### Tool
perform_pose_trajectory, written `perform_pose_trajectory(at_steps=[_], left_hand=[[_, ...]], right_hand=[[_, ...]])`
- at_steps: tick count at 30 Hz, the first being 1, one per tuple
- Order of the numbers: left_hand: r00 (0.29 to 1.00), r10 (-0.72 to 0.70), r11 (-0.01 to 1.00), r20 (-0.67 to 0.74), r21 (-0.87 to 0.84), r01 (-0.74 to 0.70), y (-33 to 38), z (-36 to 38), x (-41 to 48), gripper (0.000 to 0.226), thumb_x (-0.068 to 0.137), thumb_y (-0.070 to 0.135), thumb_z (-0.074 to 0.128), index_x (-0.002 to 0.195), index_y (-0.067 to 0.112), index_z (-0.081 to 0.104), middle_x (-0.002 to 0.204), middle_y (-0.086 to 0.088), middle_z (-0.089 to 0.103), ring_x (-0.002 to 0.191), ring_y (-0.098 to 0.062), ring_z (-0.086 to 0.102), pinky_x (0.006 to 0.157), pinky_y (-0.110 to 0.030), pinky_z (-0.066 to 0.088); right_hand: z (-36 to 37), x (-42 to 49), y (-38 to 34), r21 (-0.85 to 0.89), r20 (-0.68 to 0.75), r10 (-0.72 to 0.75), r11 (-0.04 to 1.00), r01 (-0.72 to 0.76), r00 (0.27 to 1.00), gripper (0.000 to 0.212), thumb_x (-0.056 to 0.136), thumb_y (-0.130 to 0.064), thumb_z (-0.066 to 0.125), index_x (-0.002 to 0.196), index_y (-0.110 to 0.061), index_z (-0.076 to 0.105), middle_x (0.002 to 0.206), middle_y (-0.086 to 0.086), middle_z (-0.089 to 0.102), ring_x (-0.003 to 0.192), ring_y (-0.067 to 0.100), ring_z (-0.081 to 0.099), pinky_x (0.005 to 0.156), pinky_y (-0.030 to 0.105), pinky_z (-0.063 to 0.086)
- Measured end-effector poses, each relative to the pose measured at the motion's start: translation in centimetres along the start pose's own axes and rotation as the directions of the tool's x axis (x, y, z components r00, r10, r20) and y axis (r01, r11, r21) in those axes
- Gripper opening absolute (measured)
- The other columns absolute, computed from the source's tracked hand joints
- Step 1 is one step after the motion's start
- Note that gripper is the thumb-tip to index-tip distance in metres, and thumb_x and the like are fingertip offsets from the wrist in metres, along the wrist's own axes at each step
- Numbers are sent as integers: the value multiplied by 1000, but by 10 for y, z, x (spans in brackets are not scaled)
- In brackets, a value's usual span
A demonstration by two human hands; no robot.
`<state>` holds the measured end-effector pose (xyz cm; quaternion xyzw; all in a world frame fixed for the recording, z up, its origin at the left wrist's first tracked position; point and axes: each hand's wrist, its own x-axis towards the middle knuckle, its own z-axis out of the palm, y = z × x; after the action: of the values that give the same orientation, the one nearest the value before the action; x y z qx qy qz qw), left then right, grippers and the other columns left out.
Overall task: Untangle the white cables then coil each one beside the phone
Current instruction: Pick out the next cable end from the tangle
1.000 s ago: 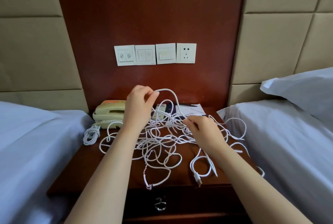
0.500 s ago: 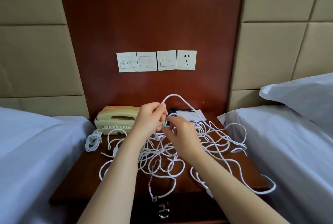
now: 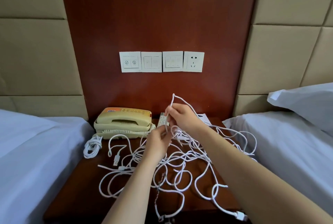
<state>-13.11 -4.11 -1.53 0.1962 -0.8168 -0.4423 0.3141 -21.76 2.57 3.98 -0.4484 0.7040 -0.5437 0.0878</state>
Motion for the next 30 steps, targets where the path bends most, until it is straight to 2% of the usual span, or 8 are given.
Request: perform_pose_trajectory(at_steps=[6, 9, 11, 15, 19, 22, 26, 30], left_hand=[[999, -36, 983, 39, 182, 28, -26, 7, 15, 38, 95, 22, 48, 60, 9, 44, 55, 1, 37, 55, -13, 35, 51, -21, 23], [998, 5, 978, -68, 209, 10, -17, 2, 30, 34, 96, 23, 45, 70, 6, 58, 75, -10, 52, 71, -13, 42, 60, -21, 30], [991, 34, 989, -131, 147, -15, -7, -5, 41, 37, 96, 23, 47, 77, -1, 67, 83, -17, 62, 74, -15, 47, 65, -28, 35], [984, -52, 997, -168, -73, 40, 26, -30, 58, 36, 98, 22, 47, 70, 13, 67, 58, 1, 52, 51, -12, 41, 51, -27, 31], [991, -30, 998, -130, -51, 23, 60, -48, 75, 38, 97, 21, 50, 62, 13, 65, 58, 1, 57, 49, -13, 45, 48, -25, 37], [993, 14, 998, -118, -51, -20, 84, -51, 77, 36, 95, 21, 52, 63, 13, 66, 58, 2, 58, 47, -11, 45, 47, -22, 40], [988, 24, 987, -151, -154, -48, 91, -47, 62, 23, 95, 19, 52, 83, 12, 70, 68, 4, 60, 54, -7, 50, 55, -19, 43], [970, -138, 988, -202, -95, 121, 49, -36, 34, 18, 95, 24, 50, 86, 18, 65, 76, 5, 60, 76, -16, 53, 63, -26, 38]], right_hand=[[-38, 37, -38, 384, -254, 40, 921, 63, 966, 31, 100, -12, 38, 74, -11, 53, 60, 2, 49, 47, 10, 45, 47, 20, 42], [-53, 47, -46, 467, -287, 94, 883, 54, 953, 32, 100, -10, 36, 73, -10, 54, 59, 2, 51, 45, 9, 48, 50, 23, 44], [-61, 48, -50, 537, -321, 153, 842, 47, 935, 32, 101, -10, 34, 75, -9, 52, 60, 3, 51, 45, 8, 49, 49, 22, 46], [-78, 43, -49, 663, -280, 314, 746, -53, 907, 28, 102, -23, 39, 86, -6, 55, 63, 5, 55, 49, 11, 49, 48, 23, 47], [-64, 18, -35, 194, 129, 214, 952, -236, 968, 29, 95, -28, 54, 107, -2, 61, 75, 3, 58, 58, 9, 52, 56, 19, 48], [-35, 9, -34, -110, 301, 163, 985, -136, 939, 14, 93, -18, 58, 88, -6, 65, 65, 1, 53, 53, 9, 49, 53, 18, 46], [-10, 15, -29, -231, 230, 102, 972, -47, 968, 31, 93, -4, 49, 64, -12, 56, 57, 2, 55, 38, 2, 49, 45, 14, 43], [-7, 22, -22, 69, 2, 108, 992, -107, 994, 37, 98, -5, 41, 65, -11, 56, 57, 4, 52, 41, 7, 48, 44, 17, 42]])
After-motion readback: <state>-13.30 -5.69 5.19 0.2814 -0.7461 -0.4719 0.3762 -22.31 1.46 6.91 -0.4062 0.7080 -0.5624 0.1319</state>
